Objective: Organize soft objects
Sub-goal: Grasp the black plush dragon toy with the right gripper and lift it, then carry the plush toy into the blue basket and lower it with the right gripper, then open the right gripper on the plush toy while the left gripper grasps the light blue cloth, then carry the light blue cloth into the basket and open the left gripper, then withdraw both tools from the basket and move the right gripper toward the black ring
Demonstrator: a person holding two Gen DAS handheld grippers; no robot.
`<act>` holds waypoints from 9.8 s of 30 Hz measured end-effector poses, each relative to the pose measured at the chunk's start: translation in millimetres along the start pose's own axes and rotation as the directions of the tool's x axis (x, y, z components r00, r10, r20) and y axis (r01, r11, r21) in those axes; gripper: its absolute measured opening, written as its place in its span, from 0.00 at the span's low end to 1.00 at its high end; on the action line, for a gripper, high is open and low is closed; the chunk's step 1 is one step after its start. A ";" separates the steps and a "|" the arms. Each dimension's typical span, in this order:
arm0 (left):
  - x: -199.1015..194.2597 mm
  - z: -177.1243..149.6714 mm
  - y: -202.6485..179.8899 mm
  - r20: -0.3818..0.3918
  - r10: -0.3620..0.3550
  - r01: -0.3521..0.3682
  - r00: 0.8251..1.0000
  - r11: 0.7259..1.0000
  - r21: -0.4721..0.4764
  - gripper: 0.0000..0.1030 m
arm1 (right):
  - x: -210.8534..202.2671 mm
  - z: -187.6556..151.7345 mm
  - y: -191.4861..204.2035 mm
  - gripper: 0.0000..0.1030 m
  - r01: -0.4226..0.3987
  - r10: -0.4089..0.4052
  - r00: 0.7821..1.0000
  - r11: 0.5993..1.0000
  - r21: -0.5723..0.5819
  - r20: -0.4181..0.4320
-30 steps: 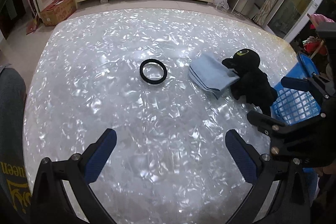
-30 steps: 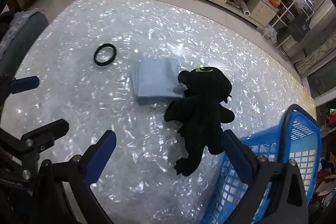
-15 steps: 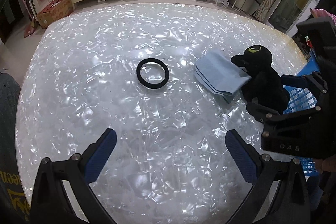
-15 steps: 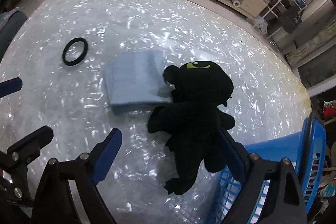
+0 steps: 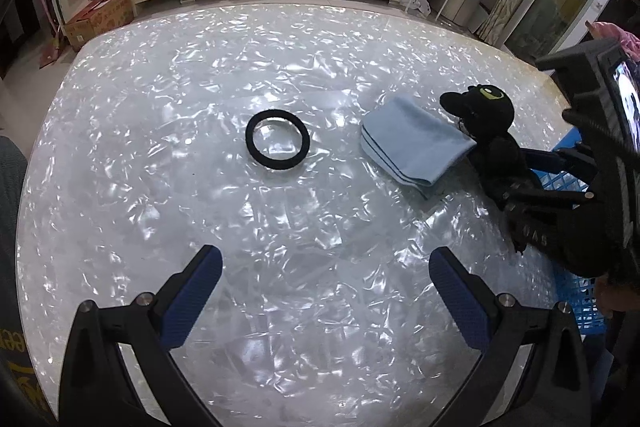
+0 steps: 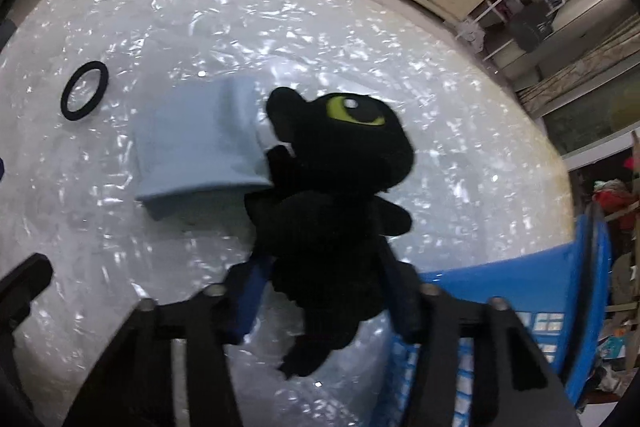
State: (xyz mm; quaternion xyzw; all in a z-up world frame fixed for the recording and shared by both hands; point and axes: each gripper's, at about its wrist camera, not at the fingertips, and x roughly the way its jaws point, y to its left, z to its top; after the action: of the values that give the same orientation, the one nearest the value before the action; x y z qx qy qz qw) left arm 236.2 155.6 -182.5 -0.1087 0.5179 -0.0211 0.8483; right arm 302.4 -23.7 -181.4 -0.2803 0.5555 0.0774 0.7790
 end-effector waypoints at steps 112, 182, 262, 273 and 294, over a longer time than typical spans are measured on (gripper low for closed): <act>-46.6 41.4 -189.8 -0.001 -0.119 0.114 0.993 0.951 0.288 1.00 | -117.2 -116.0 -136.6 0.56 -0.284 0.233 0.944 0.935 0.213 0.234; -60.3 62.8 -167.6 0.060 -0.079 0.052 0.995 0.931 0.360 0.19 | -118.5 -150.1 -182.8 1.00 -0.314 0.241 0.934 0.905 0.286 0.264; -29.6 13.2 -373.1 -0.140 -0.141 0.195 0.980 0.821 0.537 0.51 | -98.9 -238.6 -264.8 1.00 -0.400 0.278 0.906 0.812 0.425 0.321; -81.9 9.8 -329.6 -0.038 -0.111 0.115 0.993 0.848 0.517 0.71 | -125.5 -229.5 -248.5 1.00 -0.384 0.258 0.905 0.837 0.389 0.337; -165.6 4.0 -177.9 0.164 -0.039 -0.009 0.986 0.960 0.279 1.00 | -184.4 -164.8 -160.0 1.00 -0.379 0.277 0.877 0.901 0.209 0.393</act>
State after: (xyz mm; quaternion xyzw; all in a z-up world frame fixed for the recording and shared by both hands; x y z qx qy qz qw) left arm 176.8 7.3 0.6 0.0066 0.4356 -0.0911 0.8955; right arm 167.6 -207.6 5.2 -0.0496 0.4513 0.1794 0.8727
